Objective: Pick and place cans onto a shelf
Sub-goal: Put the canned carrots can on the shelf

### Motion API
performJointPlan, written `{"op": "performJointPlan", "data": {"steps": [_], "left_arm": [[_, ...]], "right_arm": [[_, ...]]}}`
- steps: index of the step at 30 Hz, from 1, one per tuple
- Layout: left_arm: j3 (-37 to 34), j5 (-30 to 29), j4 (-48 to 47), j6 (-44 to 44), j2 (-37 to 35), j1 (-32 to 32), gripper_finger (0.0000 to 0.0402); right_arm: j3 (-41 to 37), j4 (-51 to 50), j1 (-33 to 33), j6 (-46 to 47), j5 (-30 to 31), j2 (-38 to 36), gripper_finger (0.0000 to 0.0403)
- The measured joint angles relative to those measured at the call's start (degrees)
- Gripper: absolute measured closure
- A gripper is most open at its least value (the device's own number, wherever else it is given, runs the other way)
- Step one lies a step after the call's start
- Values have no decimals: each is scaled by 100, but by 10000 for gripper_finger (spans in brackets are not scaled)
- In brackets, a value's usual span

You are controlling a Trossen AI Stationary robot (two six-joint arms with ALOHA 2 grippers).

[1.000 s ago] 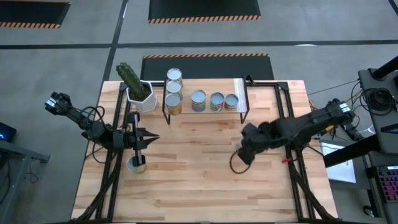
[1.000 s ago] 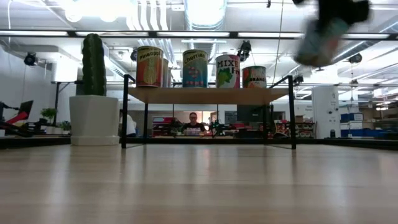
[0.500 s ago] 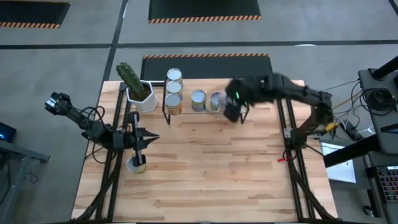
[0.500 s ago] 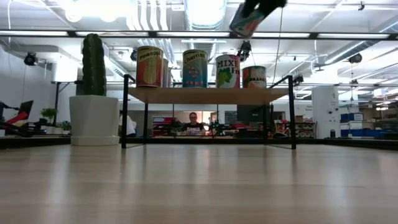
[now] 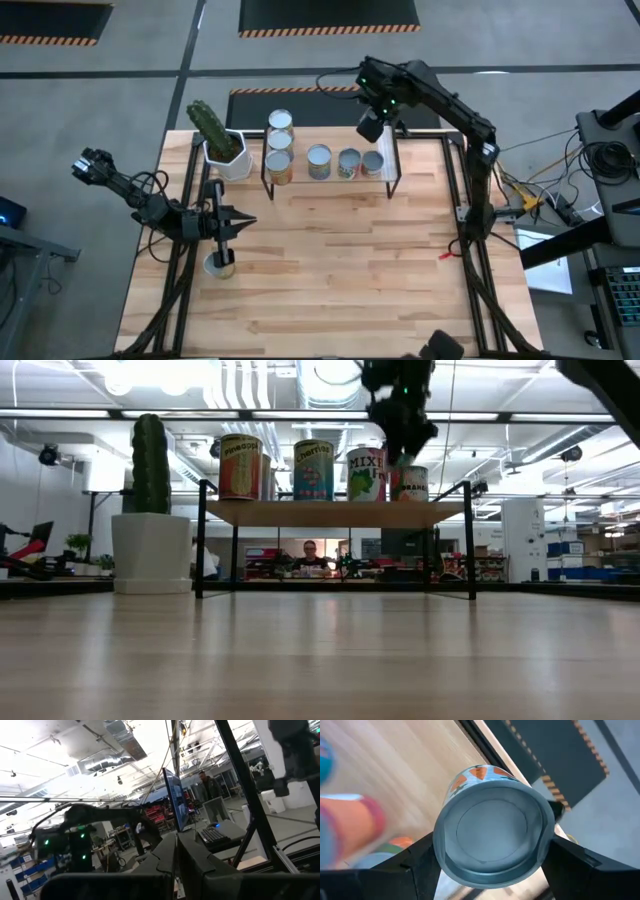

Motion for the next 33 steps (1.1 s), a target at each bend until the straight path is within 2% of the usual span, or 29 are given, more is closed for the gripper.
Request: {"op": "performJointPlan", "data": {"steps": [19,29,33], "left_arm": [[0,2,-2,-47,0,0,402],[0,2,5,-47,0,0,402],[0,2,10,-48,0,0,402]], "right_arm": [[6,-7,-88,-222,-166,659,130],[6,-4,-83,-222,-162,694,79],[10,-12,-64,-228,-162,693,74]]}}
